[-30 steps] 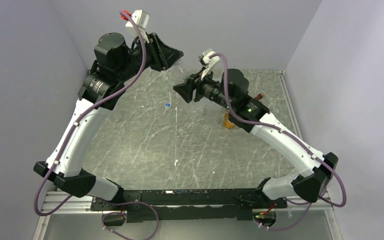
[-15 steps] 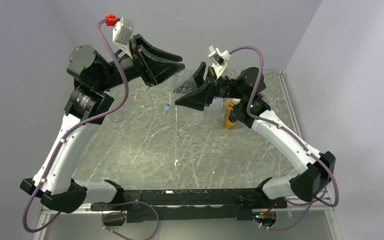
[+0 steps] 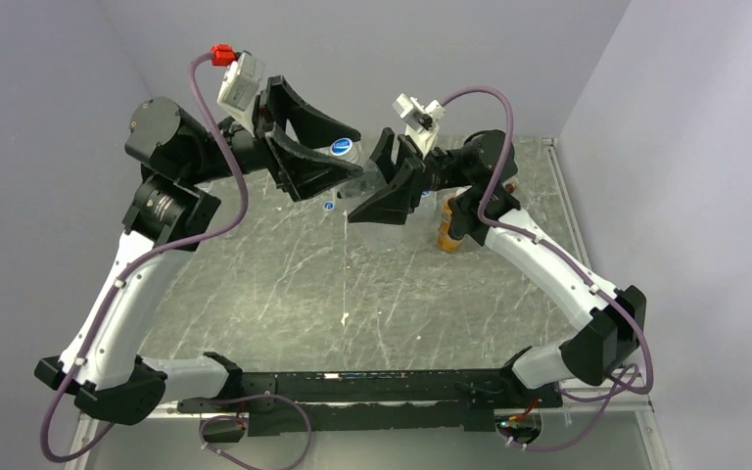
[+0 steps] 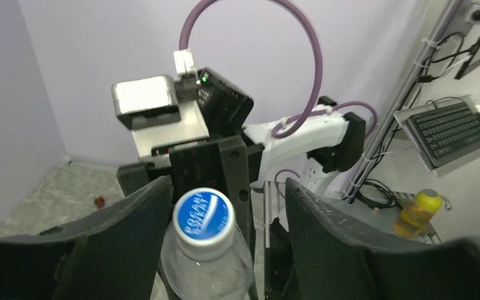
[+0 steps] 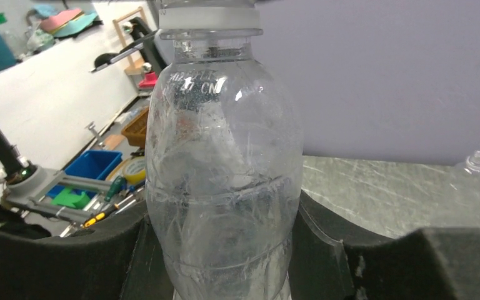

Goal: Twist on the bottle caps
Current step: Screw the bottle cap onto the plastic bottle.

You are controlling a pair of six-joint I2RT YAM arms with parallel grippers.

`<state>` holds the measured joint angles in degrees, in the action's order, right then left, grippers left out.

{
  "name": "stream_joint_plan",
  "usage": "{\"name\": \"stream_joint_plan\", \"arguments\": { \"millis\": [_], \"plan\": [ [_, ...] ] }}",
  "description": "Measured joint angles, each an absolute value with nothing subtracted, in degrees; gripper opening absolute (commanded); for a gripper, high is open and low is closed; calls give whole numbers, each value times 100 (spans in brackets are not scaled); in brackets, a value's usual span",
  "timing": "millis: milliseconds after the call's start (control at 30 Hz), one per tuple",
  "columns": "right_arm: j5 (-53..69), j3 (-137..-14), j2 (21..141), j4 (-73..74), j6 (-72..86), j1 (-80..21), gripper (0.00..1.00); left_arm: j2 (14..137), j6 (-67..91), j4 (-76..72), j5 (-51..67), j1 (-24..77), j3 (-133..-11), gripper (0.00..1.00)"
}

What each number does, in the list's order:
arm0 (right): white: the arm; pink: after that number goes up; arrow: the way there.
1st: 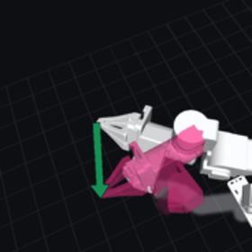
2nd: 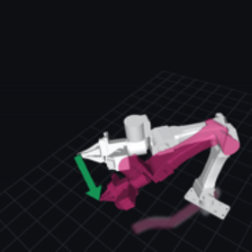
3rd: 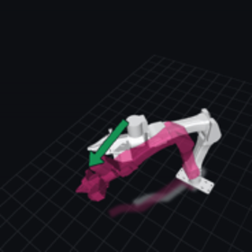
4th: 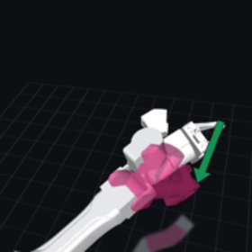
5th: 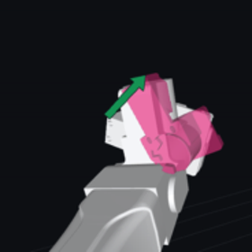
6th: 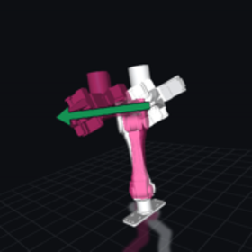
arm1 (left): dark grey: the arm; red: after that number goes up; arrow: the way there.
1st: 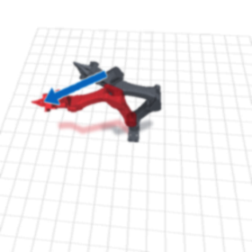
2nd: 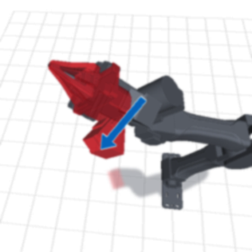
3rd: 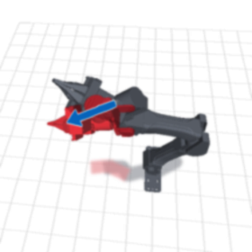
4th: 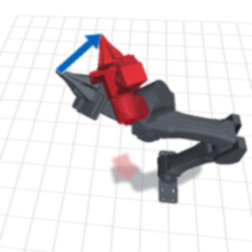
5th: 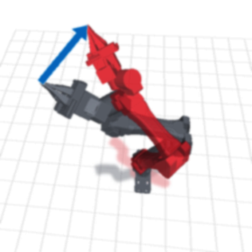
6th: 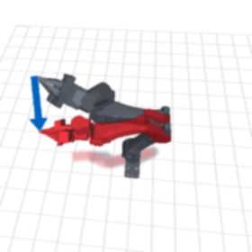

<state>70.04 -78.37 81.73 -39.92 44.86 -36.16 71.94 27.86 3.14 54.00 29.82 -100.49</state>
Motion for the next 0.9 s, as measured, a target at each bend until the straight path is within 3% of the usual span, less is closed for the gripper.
{"name": "stream_joint_plan", "arguments": {
  "millis": [100, 367, 600, 900],
  "plan": [
    [6698, -7911, 8034, -3081, 3879, -3618, 28, 6993, 2600, 746, 4862, 3039, -9953, 91],
    [4906, -8079, 7570, -882, 2165, -3800, 29, 6720, 2342, 1245, 2753, 3046, -9955, 93],
    [2821, -8453, 7579, 342, 1155, -4499, 29, 7126, 2333, 1745, 1747, 3046, -10409, 87],
    [886, -8624, 7723, 777, 707, -4923, 28, 7638, 2589, 2237, 1219, 3046, -10707, 79]
  ]
}}
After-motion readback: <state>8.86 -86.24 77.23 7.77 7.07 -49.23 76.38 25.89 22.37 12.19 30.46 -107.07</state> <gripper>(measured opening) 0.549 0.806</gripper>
